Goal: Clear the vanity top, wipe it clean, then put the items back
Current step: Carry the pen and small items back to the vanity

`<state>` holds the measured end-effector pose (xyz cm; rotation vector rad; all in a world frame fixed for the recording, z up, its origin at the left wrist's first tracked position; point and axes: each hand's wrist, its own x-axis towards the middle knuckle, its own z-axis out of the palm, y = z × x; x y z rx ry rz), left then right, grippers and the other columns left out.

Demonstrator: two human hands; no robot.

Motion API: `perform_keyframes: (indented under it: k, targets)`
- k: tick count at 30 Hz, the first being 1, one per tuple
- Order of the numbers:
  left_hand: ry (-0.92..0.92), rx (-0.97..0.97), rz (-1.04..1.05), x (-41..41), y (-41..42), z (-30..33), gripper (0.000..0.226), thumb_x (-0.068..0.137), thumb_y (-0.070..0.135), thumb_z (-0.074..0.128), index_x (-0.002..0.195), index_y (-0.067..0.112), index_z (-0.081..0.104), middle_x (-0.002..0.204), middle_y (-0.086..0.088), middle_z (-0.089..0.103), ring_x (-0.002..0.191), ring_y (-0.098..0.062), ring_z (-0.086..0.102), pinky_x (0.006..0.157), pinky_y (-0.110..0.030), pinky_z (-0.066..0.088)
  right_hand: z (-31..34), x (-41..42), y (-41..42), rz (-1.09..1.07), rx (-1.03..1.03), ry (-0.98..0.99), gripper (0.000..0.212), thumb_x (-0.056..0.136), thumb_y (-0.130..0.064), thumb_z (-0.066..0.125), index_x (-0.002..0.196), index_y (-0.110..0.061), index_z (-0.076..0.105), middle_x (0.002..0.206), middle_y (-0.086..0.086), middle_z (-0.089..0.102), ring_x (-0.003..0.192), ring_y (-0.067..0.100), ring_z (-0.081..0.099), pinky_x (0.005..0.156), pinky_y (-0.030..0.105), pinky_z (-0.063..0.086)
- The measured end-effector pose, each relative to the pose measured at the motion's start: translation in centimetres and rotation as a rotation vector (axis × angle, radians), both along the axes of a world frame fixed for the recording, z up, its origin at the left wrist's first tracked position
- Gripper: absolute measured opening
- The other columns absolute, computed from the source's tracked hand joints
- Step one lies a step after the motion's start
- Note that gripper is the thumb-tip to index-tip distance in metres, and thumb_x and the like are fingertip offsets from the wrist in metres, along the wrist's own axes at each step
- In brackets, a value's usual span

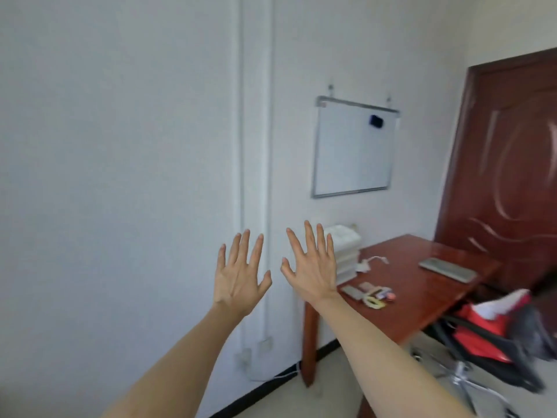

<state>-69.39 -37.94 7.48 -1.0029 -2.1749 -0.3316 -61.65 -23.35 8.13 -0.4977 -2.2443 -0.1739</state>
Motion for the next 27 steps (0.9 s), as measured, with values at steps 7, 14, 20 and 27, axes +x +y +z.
perform_keyframes:
  k: [7, 14, 20, 27]
  targets:
    - [-0.078, -0.077, -0.264, 2.8, 16.5, -2.6, 0.067, 0.082, 0.050, 0.034, 0.137, 0.012, 0.044, 0.136, -0.018, 0.050, 0.123, -0.034, 0.050, 0.097, -0.054, 0.040, -2.7, 6.9, 15.2, -0.269, -0.028, -0.057, 0.061, 0.080, -0.047, 0.037, 0.133, -0.020, 0.051, 0.137, 0.020, 0.048, 0.125, 0.043, 0.044, 0.101, 0.057, 0.037]
    - [-0.103, -0.160, -0.405, 1.2, 30.0, -5.6, 0.067, 0.081, 0.050, 0.033, 0.130, 0.009, 0.053, 0.133, -0.020, 0.052, 0.120, -0.035, 0.052, 0.094, -0.053, 0.043, -6.9, 8.3, 27.3, -0.437, -0.082, -0.089, 0.059, 0.080, -0.045, 0.037, 0.131, -0.019, 0.054, 0.134, 0.018, 0.052, 0.124, 0.040, 0.047, 0.101, 0.053, 0.038]
    - [-0.081, -0.104, -0.495, -3.2, 41.5, -7.5, 0.072, 0.072, 0.043, 0.070, 0.132, 0.009, 0.052, 0.132, -0.020, 0.053, 0.120, -0.034, 0.052, 0.094, -0.051, 0.044, -8.1, 5.0, 36.4, -0.520, -0.139, -0.099, 0.056, 0.082, -0.043, 0.042, 0.131, -0.020, 0.053, 0.133, 0.016, 0.053, 0.125, 0.038, 0.047, 0.102, 0.054, 0.037]
    - [-0.104, -0.136, -0.541, -6.6, 51.7, -10.6, 0.076, 0.070, 0.044, 0.073, 0.133, 0.009, 0.049, 0.133, -0.018, 0.053, 0.121, -0.034, 0.051, 0.094, -0.049, 0.044, -11.3, 2.4, 45.9, -0.557, -0.197, -0.141, 0.055, 0.084, -0.042, 0.043, 0.133, -0.020, 0.051, 0.138, 0.017, 0.049, 0.128, 0.039, 0.044, 0.105, 0.055, 0.032]
